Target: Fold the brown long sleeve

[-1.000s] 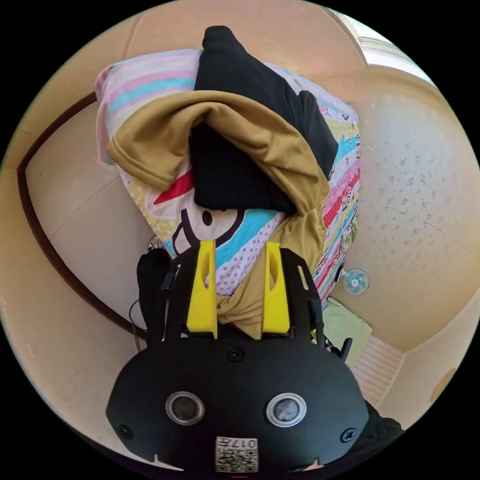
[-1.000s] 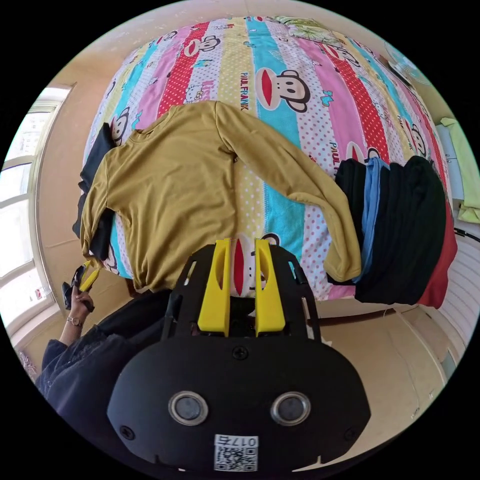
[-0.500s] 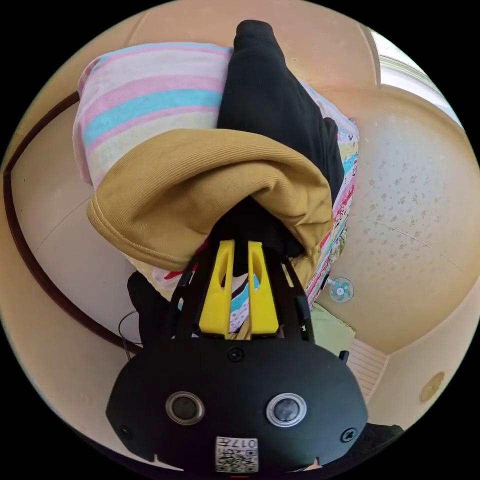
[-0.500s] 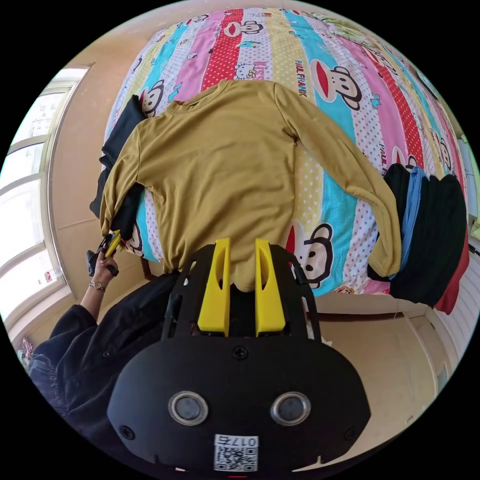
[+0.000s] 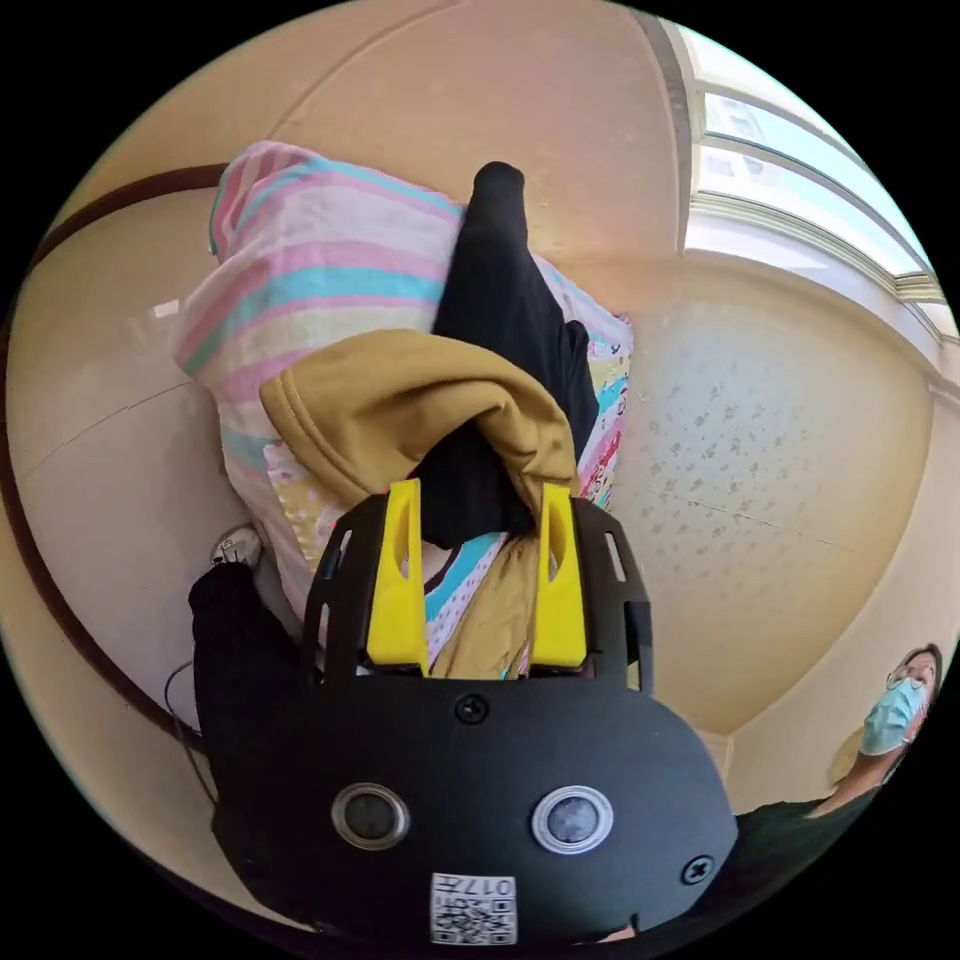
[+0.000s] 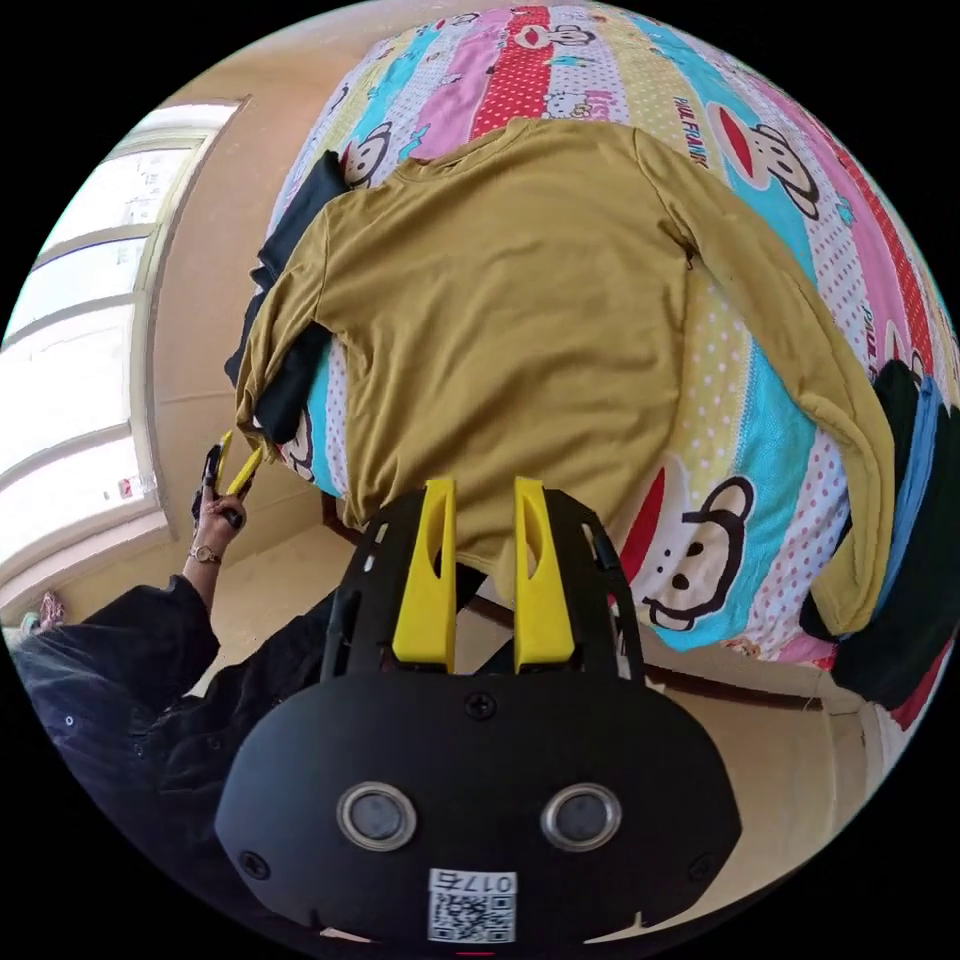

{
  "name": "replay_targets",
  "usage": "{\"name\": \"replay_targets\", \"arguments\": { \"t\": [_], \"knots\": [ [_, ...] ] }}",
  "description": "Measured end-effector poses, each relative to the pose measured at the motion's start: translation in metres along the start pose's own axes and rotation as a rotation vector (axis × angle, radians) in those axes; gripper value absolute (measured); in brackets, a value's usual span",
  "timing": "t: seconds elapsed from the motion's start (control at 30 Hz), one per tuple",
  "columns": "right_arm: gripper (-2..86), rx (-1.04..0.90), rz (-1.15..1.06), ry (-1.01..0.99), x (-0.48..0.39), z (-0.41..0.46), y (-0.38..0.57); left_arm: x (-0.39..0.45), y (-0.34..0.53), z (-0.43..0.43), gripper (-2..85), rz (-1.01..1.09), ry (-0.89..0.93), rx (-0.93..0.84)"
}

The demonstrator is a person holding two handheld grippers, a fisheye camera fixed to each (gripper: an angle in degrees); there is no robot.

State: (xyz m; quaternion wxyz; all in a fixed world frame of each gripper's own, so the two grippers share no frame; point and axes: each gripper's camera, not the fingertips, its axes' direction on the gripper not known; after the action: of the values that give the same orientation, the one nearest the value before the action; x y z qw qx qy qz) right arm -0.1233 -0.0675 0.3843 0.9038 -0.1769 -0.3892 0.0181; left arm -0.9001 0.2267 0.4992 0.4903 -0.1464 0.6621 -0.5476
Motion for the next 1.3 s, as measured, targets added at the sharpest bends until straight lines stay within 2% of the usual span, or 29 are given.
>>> {"name": "replay_targets", "arguments": {
  "t": [0.03, 0.1, 0.23, 0.3, 0.33, 0.4, 0.6, 0.67, 0.73, 0.77, 0.87, 0.93, 1.0, 1.07, 1.1, 1.13, 1.2, 1.3],
  "knots": [
    [9.4, 0.001, -0.038, 0.011, -0.002, 0.003, -0.004, -0.005, 0.009, -0.005, 16.0, -0.031, -0.13, 0.118],
    [10.1, 0.023, -0.206, 0.041, -0.01, 0.016, -0.018, -0.005, 0.027, -0.01, 16.1, 0.001, -0.249, 0.277],
    [11.6, -0.02, -0.415, 0.112, -0.015, 0.057, -0.022, -0.034, 0.041, 0.029, 17.1, 0.113, -0.206, 0.258],
    [12.0, -0.181, -0.476, 0.309, -0.003, 0.115, -0.01, -0.05, 0.043, 0.045, 13.4, 0.13, -0.239, 0.279],
    [12.1, -0.189, -0.512, 0.345, -0.001, 0.125, -0.003, -0.057, 0.045, 0.047, 9.5, 0.144, -0.252, 0.305],
    [12.0, -0.075, -0.653, 0.411, -0.001, 0.129, 0.032, -0.053, 0.051, 0.035, 5.5, 0.265, -0.183, 0.312],
    [11.8, 0.125, -0.637, 0.334, 0.026, 0.128, 0.075, 0.022, 0.076, -0.06, 4.2, 0.516, -0.114, 0.463],
    [11.8, 0.163, -0.652, 0.337, 0.029, 0.128, 0.086, 0.06, 0.077, -0.058, 4.2, 0.57, 0.025, 0.417],
    [11.7, 0.204, -0.654, 0.346, 0.03, 0.128, 0.099, 0.121, 0.096, -0.022, 4.3, 0.719, 0.216, 0.327],
    [11.7, 0.234, -0.66, 0.352, 0.032, 0.128, 0.107, 0.135, 0.104, -0.007, 4.3, 0.755, 0.248, 0.306],
    [11.6, 0.297, -0.675, 0.369, 0.034, 0.127, 0.124, 0.191, 0.163, 0.093, 4.2, 0.865, 0.454, 0.227],
    [11.5, 0.321, -0.665, 0.37, 0.036, 0.125, 0.131, 0.213, 0.22, 0.182, 4.3, 0.873, 0.682, 0.1],
    [11.4, 0.353, -0.649, 0.354, 0.04, 0.12, 0.138, 0.215, 0.269, 0.247, 4.8, 0.886, 0.773, 0.017],
    [11.3, 0.384, -0.639, 0.349, 0.043, 0.116, 0.143, 0.204, 0.31, 0.318, 7.8, 0.866, 0.617, -0.097],
    [11.3, 0.399, -0.633, 0.359, 0.043, 0.113, 0.147, 0.183, 0.328, 0.361, 10.2, 0.797, 0.506, -0.253],
    [11.4, 0.401, -0.627, 0.365, 0.042, 0.11, 0.149, 0.149, 0.346, 0.382, 12.1, 0.761, 0.52, -0.345],
    [12.2, 0.399, -0.517, 0.342, 0.043, 0.084, 0.165, 0.092, 0.366, 0.371, 12.8, 0.766, 0.524, -0.359],
    [13.8, 0.52, -0.384, 0.286, 0.067, 0.043, 0.215, 0.018, 0.38, 0.298, 13.6, 0.897, 0.205, -0.169]
  ]
}}
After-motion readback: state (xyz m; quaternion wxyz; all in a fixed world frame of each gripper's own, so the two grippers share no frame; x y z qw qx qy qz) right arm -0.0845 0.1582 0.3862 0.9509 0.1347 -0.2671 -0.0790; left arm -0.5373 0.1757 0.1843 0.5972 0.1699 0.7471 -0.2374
